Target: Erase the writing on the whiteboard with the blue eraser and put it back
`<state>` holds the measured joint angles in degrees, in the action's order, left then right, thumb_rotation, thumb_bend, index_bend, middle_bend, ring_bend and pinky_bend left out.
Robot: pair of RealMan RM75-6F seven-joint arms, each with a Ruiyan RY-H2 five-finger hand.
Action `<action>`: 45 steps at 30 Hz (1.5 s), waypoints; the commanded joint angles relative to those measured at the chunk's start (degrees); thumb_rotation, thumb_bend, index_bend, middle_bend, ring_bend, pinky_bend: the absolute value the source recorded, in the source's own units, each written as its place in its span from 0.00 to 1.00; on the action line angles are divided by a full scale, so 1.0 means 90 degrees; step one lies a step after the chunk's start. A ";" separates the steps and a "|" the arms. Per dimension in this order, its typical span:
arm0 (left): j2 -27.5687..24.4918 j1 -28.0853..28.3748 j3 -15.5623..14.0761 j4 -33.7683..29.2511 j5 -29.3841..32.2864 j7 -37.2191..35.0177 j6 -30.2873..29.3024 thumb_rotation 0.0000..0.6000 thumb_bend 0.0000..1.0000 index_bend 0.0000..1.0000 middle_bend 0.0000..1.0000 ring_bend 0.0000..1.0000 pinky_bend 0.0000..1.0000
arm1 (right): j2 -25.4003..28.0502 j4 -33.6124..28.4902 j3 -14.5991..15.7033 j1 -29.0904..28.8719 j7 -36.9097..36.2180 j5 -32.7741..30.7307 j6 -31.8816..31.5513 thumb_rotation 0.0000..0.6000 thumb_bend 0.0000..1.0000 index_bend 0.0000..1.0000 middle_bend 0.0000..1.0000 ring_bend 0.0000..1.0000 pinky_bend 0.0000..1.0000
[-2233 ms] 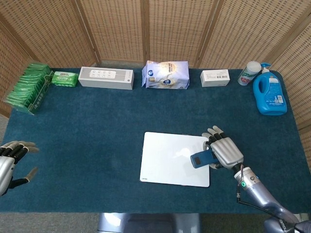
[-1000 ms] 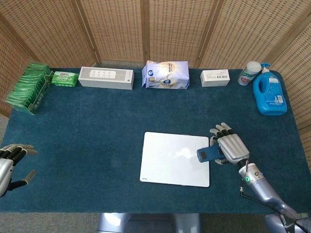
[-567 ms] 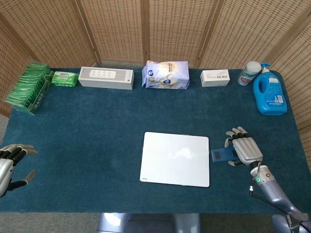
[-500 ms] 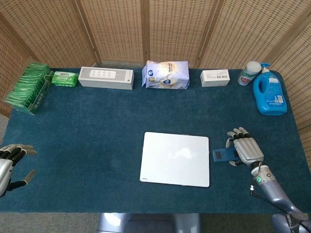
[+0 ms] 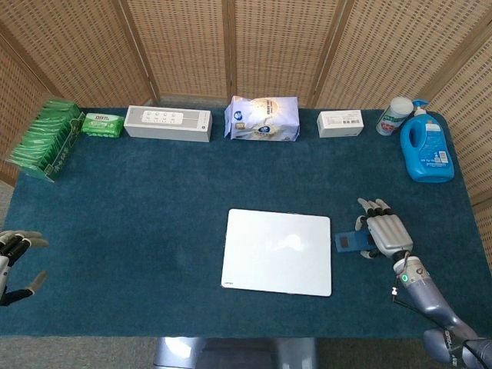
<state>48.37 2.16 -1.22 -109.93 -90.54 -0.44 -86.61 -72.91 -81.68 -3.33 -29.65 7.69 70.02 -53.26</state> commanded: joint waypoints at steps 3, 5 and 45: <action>-0.0007 0.0000 0.0005 0.0034 0.0007 -0.0037 0.0003 1.00 0.36 0.33 0.30 0.25 0.19 | 0.0105 -0.0201 -0.0040 -0.0007 0.0126 0.0092 -0.0122 1.00 0.15 0.09 0.00 0.00 0.00; -0.0004 0.0008 0.0006 0.0052 0.0018 -0.0048 0.0025 1.00 0.36 0.33 0.30 0.24 0.19 | 0.0160 -0.0310 -0.0064 -0.0009 0.0193 0.0125 -0.0187 0.99 0.15 0.05 0.00 0.00 0.00; 0.1112 -0.0078 0.0021 0.0632 0.0698 0.0774 0.0187 1.00 0.36 0.27 0.23 0.19 0.13 | 0.0803 -0.1950 0.0204 0.2386 0.0826 0.0220 -0.3705 1.00 0.17 0.16 0.01 0.00 0.00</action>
<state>58.24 1.60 -0.97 -104.12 -84.15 6.44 -84.74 -65.68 -99.40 -1.62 -8.50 15.28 71.73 -86.38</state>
